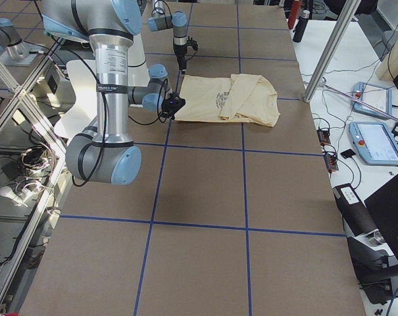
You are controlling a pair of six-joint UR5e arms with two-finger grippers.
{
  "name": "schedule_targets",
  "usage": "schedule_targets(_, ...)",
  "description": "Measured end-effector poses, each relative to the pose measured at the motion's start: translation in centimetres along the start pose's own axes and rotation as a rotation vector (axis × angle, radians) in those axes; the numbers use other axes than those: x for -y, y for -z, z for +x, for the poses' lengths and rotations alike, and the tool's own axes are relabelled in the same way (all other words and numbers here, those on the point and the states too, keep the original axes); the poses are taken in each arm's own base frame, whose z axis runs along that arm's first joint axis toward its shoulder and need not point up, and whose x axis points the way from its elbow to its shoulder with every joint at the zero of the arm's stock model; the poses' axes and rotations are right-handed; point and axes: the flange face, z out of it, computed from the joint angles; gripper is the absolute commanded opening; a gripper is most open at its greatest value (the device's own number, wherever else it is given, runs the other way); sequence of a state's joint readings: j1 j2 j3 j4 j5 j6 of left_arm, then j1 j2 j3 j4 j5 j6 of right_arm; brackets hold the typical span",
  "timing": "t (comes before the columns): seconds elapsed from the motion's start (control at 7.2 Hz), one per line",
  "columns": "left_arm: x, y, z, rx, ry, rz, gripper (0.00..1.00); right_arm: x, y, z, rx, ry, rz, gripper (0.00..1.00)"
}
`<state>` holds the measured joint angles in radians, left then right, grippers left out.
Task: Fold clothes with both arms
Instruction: 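Grasp both hem corners nearest the robot with left and right grippers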
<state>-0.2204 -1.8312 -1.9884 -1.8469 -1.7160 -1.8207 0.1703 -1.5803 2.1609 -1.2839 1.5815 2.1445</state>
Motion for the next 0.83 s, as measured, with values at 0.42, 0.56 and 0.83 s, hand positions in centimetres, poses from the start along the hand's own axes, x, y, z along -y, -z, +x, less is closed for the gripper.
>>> schedule_targets(0.42,-0.1,-1.3,1.3,-0.002,-0.009,0.024,0.59,0.0,0.0,0.2,-0.003,0.001,0.0,0.0)
schedule_targets(0.56,-0.1,-1.5,1.5,-0.002,-0.011,0.028,0.57,0.0,0.0,0.2,-0.003,0.001,0.0,0.0)
schedule_targets(0.83,0.1,-1.9,1.5,0.003,-0.012,0.033,0.51,0.1,-0.1,0.2,-0.003,0.001,0.002,0.0)
